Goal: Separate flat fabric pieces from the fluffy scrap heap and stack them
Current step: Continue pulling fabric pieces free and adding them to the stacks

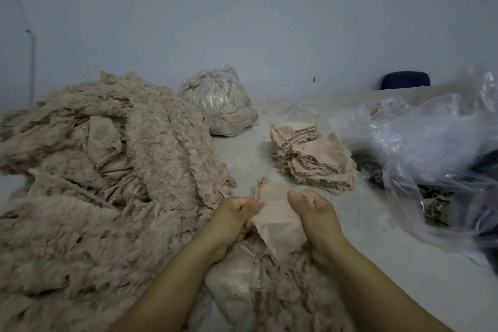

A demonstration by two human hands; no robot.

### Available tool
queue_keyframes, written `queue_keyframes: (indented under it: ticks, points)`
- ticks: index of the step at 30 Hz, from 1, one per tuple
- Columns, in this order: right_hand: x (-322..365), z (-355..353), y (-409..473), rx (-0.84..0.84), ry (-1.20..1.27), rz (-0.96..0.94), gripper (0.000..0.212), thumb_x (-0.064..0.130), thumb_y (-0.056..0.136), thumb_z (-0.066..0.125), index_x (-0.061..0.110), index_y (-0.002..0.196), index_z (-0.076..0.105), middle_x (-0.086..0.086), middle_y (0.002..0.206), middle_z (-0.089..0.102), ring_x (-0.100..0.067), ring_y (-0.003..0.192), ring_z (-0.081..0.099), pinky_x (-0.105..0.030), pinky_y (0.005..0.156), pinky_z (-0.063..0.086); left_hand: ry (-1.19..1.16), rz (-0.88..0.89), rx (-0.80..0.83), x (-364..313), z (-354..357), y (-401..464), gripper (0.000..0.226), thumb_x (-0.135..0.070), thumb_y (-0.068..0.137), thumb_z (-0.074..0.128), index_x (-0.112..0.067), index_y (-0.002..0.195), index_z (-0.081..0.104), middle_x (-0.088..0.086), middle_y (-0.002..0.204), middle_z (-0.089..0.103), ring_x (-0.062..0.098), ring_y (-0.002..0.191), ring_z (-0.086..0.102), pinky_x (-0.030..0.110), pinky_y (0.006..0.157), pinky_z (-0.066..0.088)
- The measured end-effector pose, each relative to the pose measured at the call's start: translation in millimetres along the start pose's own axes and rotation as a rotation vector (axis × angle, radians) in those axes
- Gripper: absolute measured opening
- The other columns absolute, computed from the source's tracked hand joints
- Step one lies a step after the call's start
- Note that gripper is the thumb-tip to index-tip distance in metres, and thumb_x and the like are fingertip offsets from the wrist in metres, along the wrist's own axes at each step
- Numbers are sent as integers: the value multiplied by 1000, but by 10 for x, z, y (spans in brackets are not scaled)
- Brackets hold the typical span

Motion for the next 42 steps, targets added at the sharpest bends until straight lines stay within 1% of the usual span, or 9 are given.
queue_keyframes:
  ticks: [11, 18, 23, 28, 31, 34, 37, 40, 42]
  points:
    - [306, -310, 194, -378, -57, -333, 31, 21, 92, 62, 19, 62, 54, 14, 50, 58, 0, 52, 53, -17, 53, 43, -137, -2, -332, 18, -234, 93, 44, -41, 92, 52, -17, 58, 42, -3, 43, 32, 9, 37, 23, 16, 35, 16]
    - [341, 150, 98, -35, -142, -289, 32, 28, 94, 58, 18, 65, 48, 10, 57, 55, -1, 57, 53, -15, 54, 42, -4, -202, 28, -70, 37, 78, 63, -78, 62, 53, -17, 71, 63, -1, 52, 41, 6, 37, 26, 14, 36, 18]
    - [406, 226, 355, -42, -35, -284, 33, 28, 96, 55, 8, 70, 51, -14, 66, 52, -20, 62, 50, -35, 61, 41, -257, -133, -128, -235, 83, 313, 28, -36, 90, 60, -11, 77, 61, -1, 45, 49, 6, 27, 32, 9, 29, 17]
    - [181, -30, 681, -202, -430, -338, 48, 28, 91, 63, 20, 53, 34, 7, 48, 36, -13, 51, 32, -28, 52, 25, 150, 73, -281, -199, 67, 703, 31, -20, 93, 58, -12, 64, 55, 1, 53, 49, 11, 44, 42, 17, 38, 30]
    - [70, -161, 748, -258, -595, -219, 23, 40, 88, 64, 19, 80, 60, 6, 79, 62, -15, 74, 55, -28, 65, 38, 366, 17, -264, -2, 43, 819, 28, -28, 95, 56, -9, 74, 57, 3, 60, 52, 19, 55, 48, 26, 55, 39]
    - [11, -205, 650, -285, -651, -255, 19, 40, 87, 63, 23, 93, 56, 1, 91, 60, -18, 84, 58, -29, 69, 41, 417, 14, -304, 30, -69, 813, 36, -38, 96, 49, -13, 70, 50, 3, 66, 52, 22, 64, 49, 29, 64, 39]
    - [-23, -67, 309, 29, -710, -477, 2, 25, 90, 61, 27, 90, 61, 12, 88, 60, -1, 81, 55, -17, 68, 38, 691, 102, -128, -81, -208, 676, 31, -34, 95, 52, -18, 69, 56, -2, 67, 60, 13, 63, 54, 26, 65, 42]
    - [-169, 58, -15, 560, -956, -547, 22, 29, 95, 57, 23, 114, 66, 2, 106, 59, -4, 96, 51, -15, 85, 39, 1124, 43, 270, -62, -324, 411, 12, -27, 91, 60, -19, 95, 69, -1, 95, 68, 10, 85, 59, 21, 78, 46]
    - [-207, 30, -155, 679, -1046, -520, 22, 30, 97, 53, 20, 110, 69, 0, 102, 58, -7, 93, 48, -19, 82, 38, 1114, 13, 436, -30, -412, 237, 13, -19, 91, 62, -16, 99, 72, -3, 99, 69, 3, 83, 58, 18, 80, 46]
Point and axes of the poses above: each hand's wrist, its own y-axis towards the middle knuckle, its own z-axis out of the palm, x = y × z, the point moved 1 cm from there along y, towards the middle knuckle
